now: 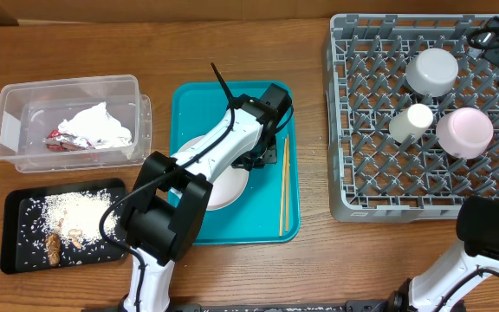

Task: Sort waste into correct bins and load items into the dishwasher
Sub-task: 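Lower the white plate onto the teal tray and open the left gripper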

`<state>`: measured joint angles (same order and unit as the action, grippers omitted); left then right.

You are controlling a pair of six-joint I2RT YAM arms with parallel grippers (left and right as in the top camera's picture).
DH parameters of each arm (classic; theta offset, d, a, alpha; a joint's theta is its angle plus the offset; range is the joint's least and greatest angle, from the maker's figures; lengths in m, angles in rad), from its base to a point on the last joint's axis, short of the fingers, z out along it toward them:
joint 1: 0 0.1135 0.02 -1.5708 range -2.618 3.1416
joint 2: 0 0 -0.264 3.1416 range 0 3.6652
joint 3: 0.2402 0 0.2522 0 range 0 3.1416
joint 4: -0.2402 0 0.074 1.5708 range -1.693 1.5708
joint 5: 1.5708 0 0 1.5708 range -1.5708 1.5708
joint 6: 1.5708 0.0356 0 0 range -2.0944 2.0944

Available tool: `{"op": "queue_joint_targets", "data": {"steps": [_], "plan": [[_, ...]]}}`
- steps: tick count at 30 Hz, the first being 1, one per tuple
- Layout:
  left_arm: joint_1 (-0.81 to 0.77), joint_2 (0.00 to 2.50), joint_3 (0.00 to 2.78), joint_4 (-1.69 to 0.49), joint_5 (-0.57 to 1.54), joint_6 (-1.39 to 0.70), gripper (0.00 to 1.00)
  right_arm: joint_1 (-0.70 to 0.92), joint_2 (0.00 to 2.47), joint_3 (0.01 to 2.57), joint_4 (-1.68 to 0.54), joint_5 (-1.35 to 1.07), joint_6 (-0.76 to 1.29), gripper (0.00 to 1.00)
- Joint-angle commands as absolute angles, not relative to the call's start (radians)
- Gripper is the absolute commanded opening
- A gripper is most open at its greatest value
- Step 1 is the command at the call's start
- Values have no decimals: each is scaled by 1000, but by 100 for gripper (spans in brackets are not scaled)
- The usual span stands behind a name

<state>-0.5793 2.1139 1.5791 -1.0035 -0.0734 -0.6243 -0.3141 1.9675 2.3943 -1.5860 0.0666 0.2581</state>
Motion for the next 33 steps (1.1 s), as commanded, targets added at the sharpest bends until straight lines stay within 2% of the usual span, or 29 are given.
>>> {"op": "queue_joint_targets", "data": {"steps": [1,13,14,16,18,20,23,25,30,33], "plan": [[-580,2126,1585,-1019,-150,-605,4,-315,1967,2396,-1581,65,263,100],[-580,2126,1720,-1121,-152,-556,4,-315,1967,2396,-1581,65,262,100],[-580,2126,1752,-1141,-150,-556,7,-315,1967,2396,-1581,65,262,100],[-580,2126,1809,-1173,-133,-556,18,-315,1967,2395,-1581,65,262,100],[-580,2126,1855,-1194,-101,-553,38,-315,1967,2396,-1581,65,262,100],[-580,2126,1884,-1201,-59,-551,52,-315,1967,2396,-1580,65,262,100],[-580,2126,1893,-1196,-4,-537,62,-315,1967,2395,-1581,65,262,100],[-580,2126,1889,-1196,27,-537,62,-315,1967,2395,-1581,65,262,100],[-608,2129,1875,-1198,45,-537,54,-315,1967,2396,-1581,65,262,100],[-629,2136,1862,-1196,41,-537,45,-315,1967,2396,-1581,65,262,100]]}}
